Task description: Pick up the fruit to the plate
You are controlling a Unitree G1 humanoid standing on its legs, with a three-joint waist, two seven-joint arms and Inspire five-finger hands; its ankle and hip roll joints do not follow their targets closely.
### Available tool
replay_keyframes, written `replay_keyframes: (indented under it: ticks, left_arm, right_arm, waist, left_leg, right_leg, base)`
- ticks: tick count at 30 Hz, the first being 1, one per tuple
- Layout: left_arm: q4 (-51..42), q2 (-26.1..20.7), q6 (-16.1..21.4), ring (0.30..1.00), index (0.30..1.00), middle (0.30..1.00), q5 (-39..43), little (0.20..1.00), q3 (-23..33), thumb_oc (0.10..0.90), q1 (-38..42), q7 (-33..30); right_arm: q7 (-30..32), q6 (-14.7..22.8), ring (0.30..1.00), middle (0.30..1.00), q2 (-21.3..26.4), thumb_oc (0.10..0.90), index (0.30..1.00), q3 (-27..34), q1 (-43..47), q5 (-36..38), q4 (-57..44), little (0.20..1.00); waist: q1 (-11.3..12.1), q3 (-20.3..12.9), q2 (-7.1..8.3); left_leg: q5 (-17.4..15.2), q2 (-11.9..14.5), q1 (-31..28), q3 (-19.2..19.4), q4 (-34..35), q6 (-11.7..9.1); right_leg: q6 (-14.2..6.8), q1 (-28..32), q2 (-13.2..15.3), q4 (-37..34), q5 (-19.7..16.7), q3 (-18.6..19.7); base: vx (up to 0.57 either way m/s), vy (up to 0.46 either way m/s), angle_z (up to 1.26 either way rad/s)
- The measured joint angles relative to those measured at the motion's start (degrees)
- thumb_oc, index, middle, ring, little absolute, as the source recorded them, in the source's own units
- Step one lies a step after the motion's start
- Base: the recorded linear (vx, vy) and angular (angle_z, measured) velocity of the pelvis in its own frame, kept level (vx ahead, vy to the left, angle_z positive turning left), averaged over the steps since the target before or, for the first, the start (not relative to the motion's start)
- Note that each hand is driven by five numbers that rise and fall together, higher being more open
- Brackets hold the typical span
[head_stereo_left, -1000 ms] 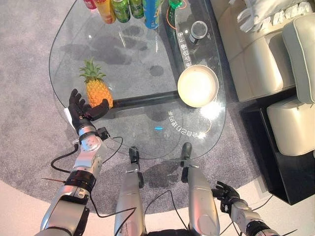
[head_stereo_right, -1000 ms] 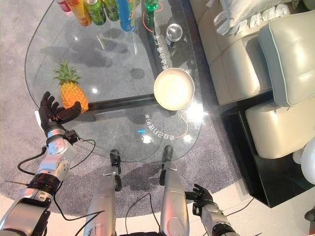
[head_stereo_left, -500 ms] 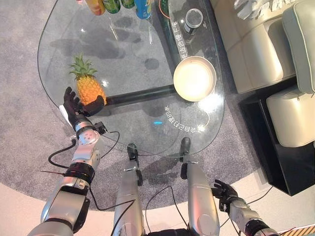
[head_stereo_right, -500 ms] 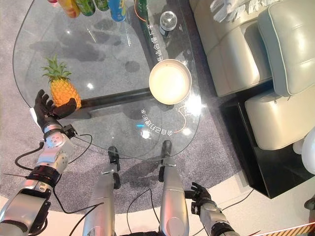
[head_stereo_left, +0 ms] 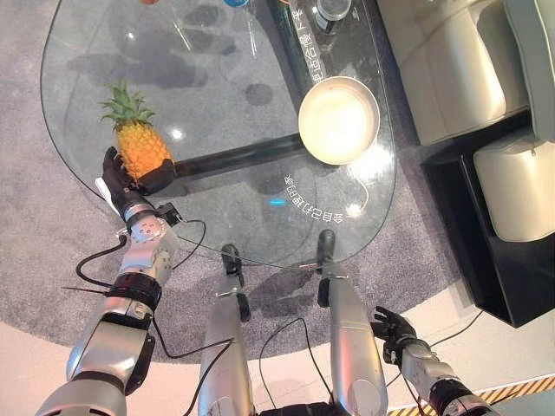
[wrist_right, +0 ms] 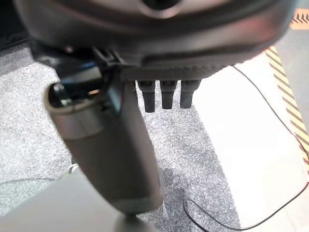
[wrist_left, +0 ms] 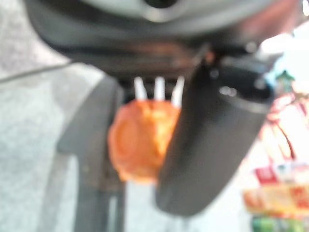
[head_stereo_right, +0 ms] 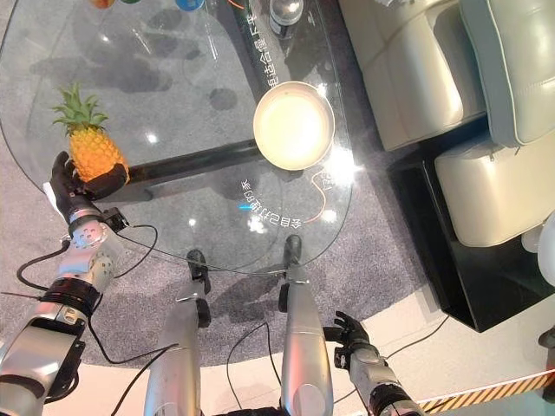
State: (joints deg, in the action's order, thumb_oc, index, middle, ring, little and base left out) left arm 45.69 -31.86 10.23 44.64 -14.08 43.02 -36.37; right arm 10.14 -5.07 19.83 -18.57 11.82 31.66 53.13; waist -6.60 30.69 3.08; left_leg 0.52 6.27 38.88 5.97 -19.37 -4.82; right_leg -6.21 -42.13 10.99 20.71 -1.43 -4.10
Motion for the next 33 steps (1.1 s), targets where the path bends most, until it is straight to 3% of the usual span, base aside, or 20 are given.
replay_keyframes:
  ticks: [5, 6, 8, 9, 15, 33]
  left_arm:
    - [0.6, -0.1, -1.6, 0.9, 0.9, 0.9, 1.3, 0.9, -1.0, 0.8, 1.0, 1.4]
    - [0.6, -0.2, -2.0, 0.766, 0.766, 0.766, 1.4, 0.744, -1.0, 0.644, 1.2, 1.5]
    - [0.7, -0.3, -2.7, 0.361, 0.361, 0.361, 1.7, 0.271, -1.0, 0.171, 1.6, 1.7]
    - [0.9, -0.4, -2.7, 0.3, 0.3, 0.3, 1.9, 0.2, -1.0, 0.1, 1.7, 1.9]
    - [1.2, -1.3, -4.6, 0.3, 0.3, 0.3, 2.0, 0.2, -1.0, 0.1, 2.0, 2.1]
    - [1.4, -1.4, -4.9, 0.3, 0.3, 0.3, 2.0, 0.2, -0.9, 0.1, 1.9, 2.6]
  right_arm:
    - [0.1, 0.0, 0.9, 0.9, 0.0, 0.8, 0.9, -0.6, 0.0, 0.0, -0.3, 0.9]
    - [0.1, 0.0, 0.9, 0.9, 0.0, 0.8, 0.9, -0.6, 0.0, 0.0, -0.3, 0.9]
    - [0.2, 0.0, 0.9, 0.9, 0.0, 0.8, 0.9, -0.6, 0.0, 0.0, -0.3, 0.9]
    - [0.2, 0.0, 0.9, 0.9, 0.0, 0.8, 0.9, -0.6, 0.0, 0.0, -0.3, 0.9]
    - [0.2, 0.0, 0.9, 0.9, 0.0, 0.8, 0.9, -0.6, 0.0, 0.0, -0.3, 0.9]
    - [0.4, 0.6, 0.9, 0.9, 0.0, 0.8, 0.9, -0.6, 0.0, 0.0, -0.2, 0.9]
  waist:
    - [-0.1, 0.0, 0.0]
    - [0.0, 0.0, 0.0]
    - [0.0, 0.0, 0.0]
    - [0.0, 0.0, 0.01]
    - [0.0, 0.0, 0.01]
    - [0.1, 0.0, 0.01]
  left_leg:
    - [0.0, 0.0, 0.2, 0.0, -0.3, 0.0]
    - [0.0, 0.0, 0.2, 0.0, -0.4, 0.1]
    - [-0.1, 0.0, 0.2, 0.0, -0.5, 0.1]
    - [-0.1, -0.1, 0.2, 0.0, -0.6, 0.1]
    - [-0.1, -0.1, 0.3, 0.0, -0.6, 0.1]
    - [-0.1, -0.1, 0.1, 0.0, -0.7, 0.1]
  right_leg:
    - [0.3, -0.1, 0.0, 0.0, -0.3, 0.1]
    - [0.3, -0.1, 0.0, 0.0, -0.3, 0.1]
    - [0.3, -0.1, 0.0, 0.0, -0.3, 0.1]
    - [0.3, -0.1, 0.0, 0.0, -0.4, 0.2]
    - [0.0, -0.1, 0.0, -0.1, -0.3, 0.2]
    - [0.4, 0.0, 0.0, 0.0, -0.6, 0.3]
  base:
    - [0.0, 0.0, 0.0]
    - [0.0, 0.0, 0.0]
    - [0.0, 0.0, 0.0]
    - [0.0, 0.0, 0.0]
    - [0.0, 0.0, 0.0]
    - [0.0, 0.0, 0.0]
